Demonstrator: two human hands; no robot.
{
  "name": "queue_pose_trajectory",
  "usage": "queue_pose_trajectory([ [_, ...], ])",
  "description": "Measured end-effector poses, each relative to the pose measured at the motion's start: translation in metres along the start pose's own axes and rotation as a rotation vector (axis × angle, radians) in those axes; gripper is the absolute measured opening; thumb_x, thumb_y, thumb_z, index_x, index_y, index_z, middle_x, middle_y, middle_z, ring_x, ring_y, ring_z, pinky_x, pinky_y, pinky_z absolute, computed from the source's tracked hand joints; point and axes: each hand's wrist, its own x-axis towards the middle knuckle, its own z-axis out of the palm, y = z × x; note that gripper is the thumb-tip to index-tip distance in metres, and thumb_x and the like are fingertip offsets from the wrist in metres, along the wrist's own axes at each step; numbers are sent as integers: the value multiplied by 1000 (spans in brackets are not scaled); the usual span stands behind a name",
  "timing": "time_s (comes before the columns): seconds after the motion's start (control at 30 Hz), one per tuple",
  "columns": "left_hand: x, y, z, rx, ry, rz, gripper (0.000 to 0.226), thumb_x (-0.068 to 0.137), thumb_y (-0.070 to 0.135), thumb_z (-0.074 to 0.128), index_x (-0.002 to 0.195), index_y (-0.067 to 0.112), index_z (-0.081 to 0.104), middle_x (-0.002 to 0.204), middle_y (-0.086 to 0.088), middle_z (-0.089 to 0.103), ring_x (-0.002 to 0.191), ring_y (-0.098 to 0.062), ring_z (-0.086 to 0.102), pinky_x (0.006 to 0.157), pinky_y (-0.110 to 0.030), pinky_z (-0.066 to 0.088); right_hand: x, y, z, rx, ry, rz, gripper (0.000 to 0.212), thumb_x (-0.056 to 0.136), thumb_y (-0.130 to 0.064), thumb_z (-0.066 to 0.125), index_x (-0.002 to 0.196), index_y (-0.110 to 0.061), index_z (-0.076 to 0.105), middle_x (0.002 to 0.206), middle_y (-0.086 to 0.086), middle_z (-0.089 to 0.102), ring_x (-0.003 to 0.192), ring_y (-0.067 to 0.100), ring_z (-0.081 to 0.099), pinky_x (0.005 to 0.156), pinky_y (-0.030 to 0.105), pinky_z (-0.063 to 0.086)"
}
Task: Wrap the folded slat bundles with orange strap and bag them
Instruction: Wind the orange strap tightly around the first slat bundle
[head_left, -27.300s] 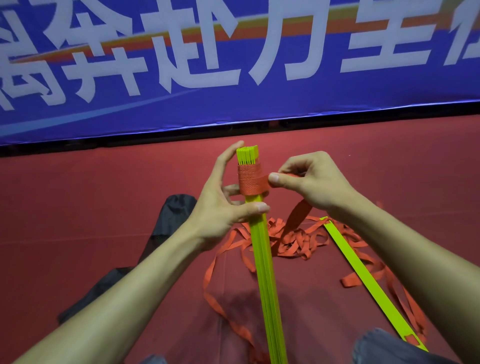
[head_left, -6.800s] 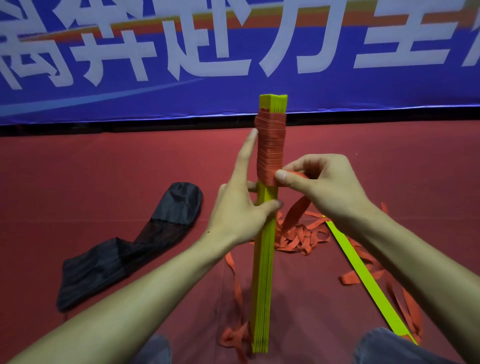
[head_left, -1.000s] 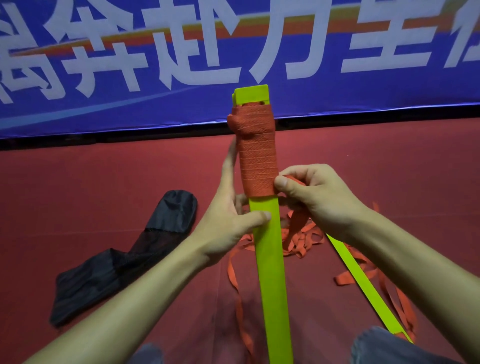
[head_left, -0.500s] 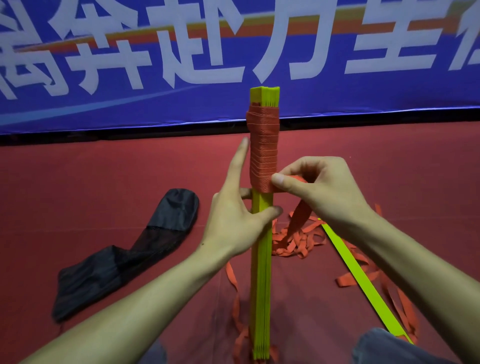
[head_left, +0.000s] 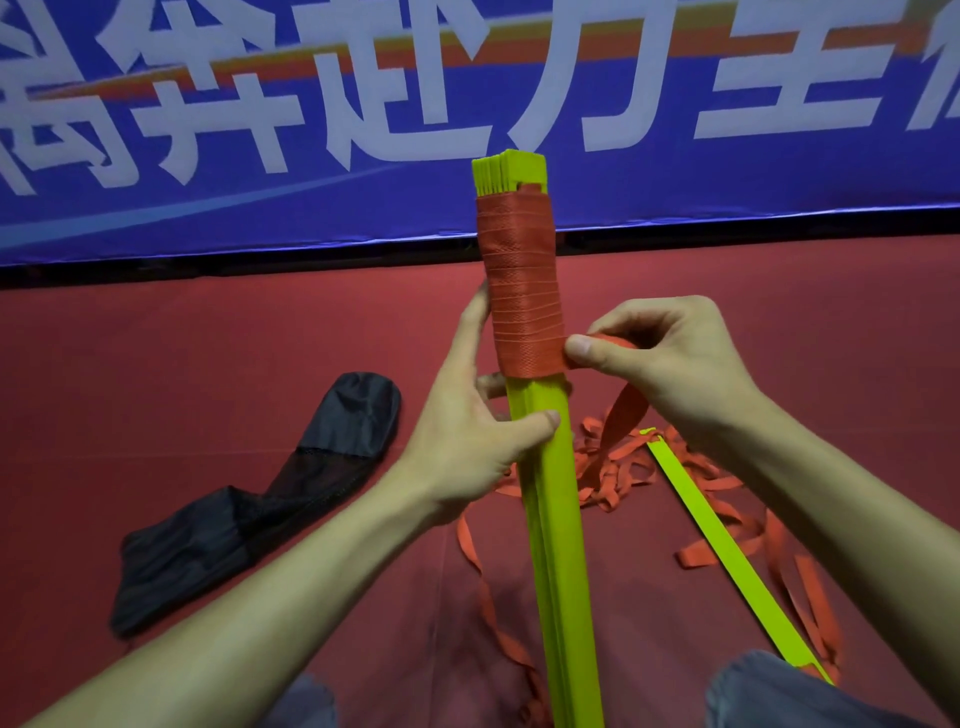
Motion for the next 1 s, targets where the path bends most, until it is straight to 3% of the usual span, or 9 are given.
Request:
queue_pose_trajectory([
  [0.1, 0, 1, -1, -114, -79, -39, 96, 73, -9, 66, 135, 55, 33, 105, -12, 72, 91, -33, 73, 71, -51, 62, 0, 0, -1, 9, -16, -8, 20, 64, -28, 77, 69, -10, 71, 64, -7, 71, 64, 3, 63, 64, 17, 50],
  [0.27, 1, 2, -4, -247, -212, -128, 92, 73, -14, 61, 134, 51, 35, 101, -17, 70, 81, -33, 74, 62, -43, 58, -3, -1, 0, 101, -163, 30, 17, 71, -25, 70, 80, -11, 73, 66, -4, 68, 62, 1, 59, 63, 13, 46],
  [0.4, 0, 4, -8, -247, -288, -118, 87, 72, -8, 65, 123, 59, 45, 102, -16, 71, 77, -39, 74, 76, -67, 37, -5, 2, 3, 167, -350, 120, 43, 80, -41, 66, 90, 1, 69, 76, 19, 54, 66, 22, 43, 62, 31, 36],
  [0.5, 1, 9, -1, -200, -163, -104, 98, 76, -12, 60, 143, 51, 26, 113, -11, 68, 83, -37, 72, 76, -54, 58, -5, -2, 9, 178, -215, 145, 32, 78, -35, 69, 80, -4, 69, 71, 15, 58, 65, 21, 50, 50, 26, 43],
  [0.6, -2, 11, 8, -26, 2, -24, 114, 78, -5, 75, 147, 57, 8, 113, -5, 72, 94, -27, 73, 86, -49, 60, -7, -8, 13, 102, -74, 115, 15, 79, -18, 74, 71, -8, 66, 54, -8, 61, 50, -1, 51, 45, 13, 40],
  [0.67, -4, 12, 12, 135, 68, 11, 122, 74, 5, 84, 146, 61, 4, 114, 2, 71, 98, -19, 73, 91, -43, 58, -7, -9, 16, 62, 3, 103, 20, 73, -18, 80, 65, -9, 64, 55, -5, 66, 51, 1, 54, 47, 16, 42],
  [0.73, -4, 11, 15, 294, 118, 41, 125, 67, 17, 89, 145, 66, 3, 113, 10, 72, 96, -16, 73, 92, -43, 57, -10, -10, 20, 26, 61, 109, 26, 69, -20, 85, 65, -5, 64, 61, 6, 70, 52, 7, 57, 47, 20, 44],
  [0.87, 0, 10, 12, 439, 170, 32, 121, 68, 13, 88, 145, 66, 11, 83, 4, 75, 65, -13, 73, 71, -41, 62, -11, -12, 24, -43, 121, 111, 34, 67, -22, 87, 66, 3, 64, 55, 5, 66, 43, 3, 51, 40, 18, 37],
  [1.0, 2, 10, 2, 338, 144, 2, 116, 65, 9, 85, 143, 66, 22, 94, 0, 76, 79, -22, 75, 77, -47, 61, -7, -11, 14, -148, 35, 39, 19, 71, -25, 84, 71, -11, 71, 66, 5, 69, 57, 15, 62, 50, 40, 51],
])
